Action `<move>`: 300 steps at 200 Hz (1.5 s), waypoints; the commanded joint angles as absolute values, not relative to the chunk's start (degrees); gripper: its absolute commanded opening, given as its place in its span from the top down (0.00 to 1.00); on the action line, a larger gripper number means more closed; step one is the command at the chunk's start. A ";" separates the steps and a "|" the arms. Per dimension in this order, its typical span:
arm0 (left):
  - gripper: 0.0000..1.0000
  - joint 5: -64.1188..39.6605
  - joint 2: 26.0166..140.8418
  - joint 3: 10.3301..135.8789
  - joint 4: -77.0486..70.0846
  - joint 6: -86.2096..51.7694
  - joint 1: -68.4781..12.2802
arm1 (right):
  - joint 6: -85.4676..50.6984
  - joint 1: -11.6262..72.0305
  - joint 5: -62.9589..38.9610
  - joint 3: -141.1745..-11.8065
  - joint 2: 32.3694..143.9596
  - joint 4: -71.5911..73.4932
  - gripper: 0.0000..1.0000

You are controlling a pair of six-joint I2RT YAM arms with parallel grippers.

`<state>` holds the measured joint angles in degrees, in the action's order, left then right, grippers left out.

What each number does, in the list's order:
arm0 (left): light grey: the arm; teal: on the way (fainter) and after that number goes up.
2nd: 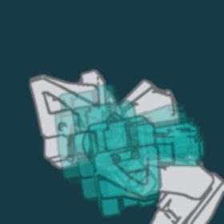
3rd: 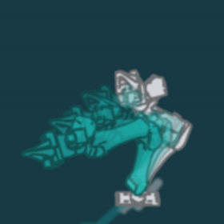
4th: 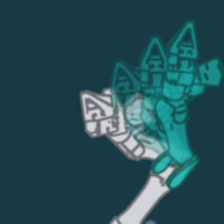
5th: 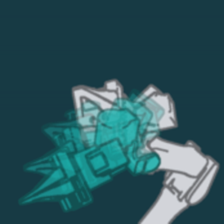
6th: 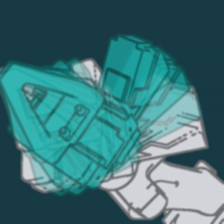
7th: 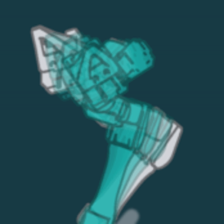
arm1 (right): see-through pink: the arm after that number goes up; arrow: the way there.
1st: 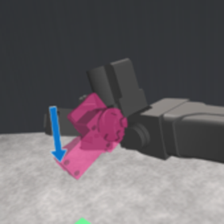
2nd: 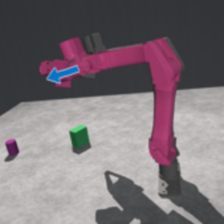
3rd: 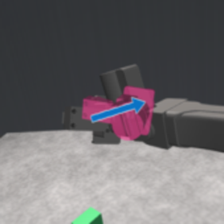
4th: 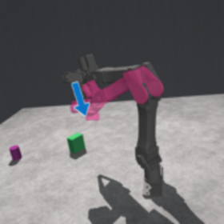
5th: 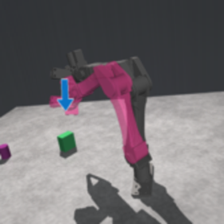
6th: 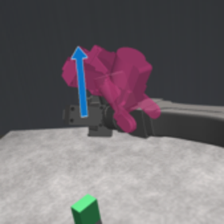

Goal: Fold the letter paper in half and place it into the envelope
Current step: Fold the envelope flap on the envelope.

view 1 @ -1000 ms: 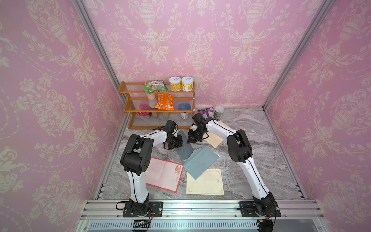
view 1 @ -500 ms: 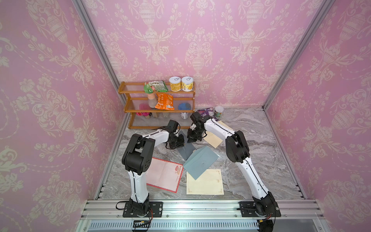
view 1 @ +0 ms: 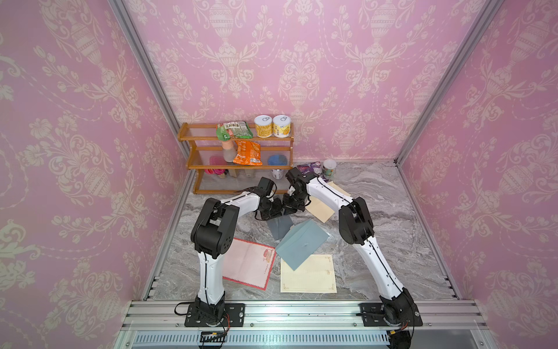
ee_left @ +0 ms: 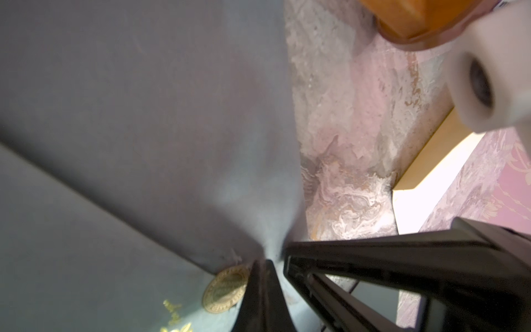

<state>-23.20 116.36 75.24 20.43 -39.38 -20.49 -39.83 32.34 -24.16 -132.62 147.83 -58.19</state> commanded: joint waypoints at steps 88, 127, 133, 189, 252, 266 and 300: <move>1.00 -17.18 109.82 66.28 30.93 -29.91 -15.02 | -39.32 32.23 -18.97 -131.09 153.81 -65.14 1.00; 1.00 -18.60 112.42 68.19 28.52 -32.97 -18.82 | -39.38 31.82 -19.68 -130.94 153.82 -64.70 1.00; 1.00 -18.58 113.13 68.88 28.35 -33.43 -19.59 | -39.38 31.82 -19.73 -130.83 153.76 -64.61 1.00; 1.00 -18.89 117.03 70.91 23.47 -40.19 -21.88 | -40.24 31.47 -20.73 -128.99 152.97 -63.05 1.00; 1.00 -18.88 120.64 75.36 22.41 -42.02 -21.63 | -40.58 31.36 -21.10 -127.79 152.38 -61.97 1.00; 1.00 -18.82 121.61 76.60 22.93 -41.95 -21.56 | -40.69 31.29 -21.10 -127.79 152.40 -62.01 1.00; 1.00 -19.06 121.84 75.85 22.68 -42.15 -19.96 | -40.85 31.21 -21.23 -127.70 152.40 -61.80 1.00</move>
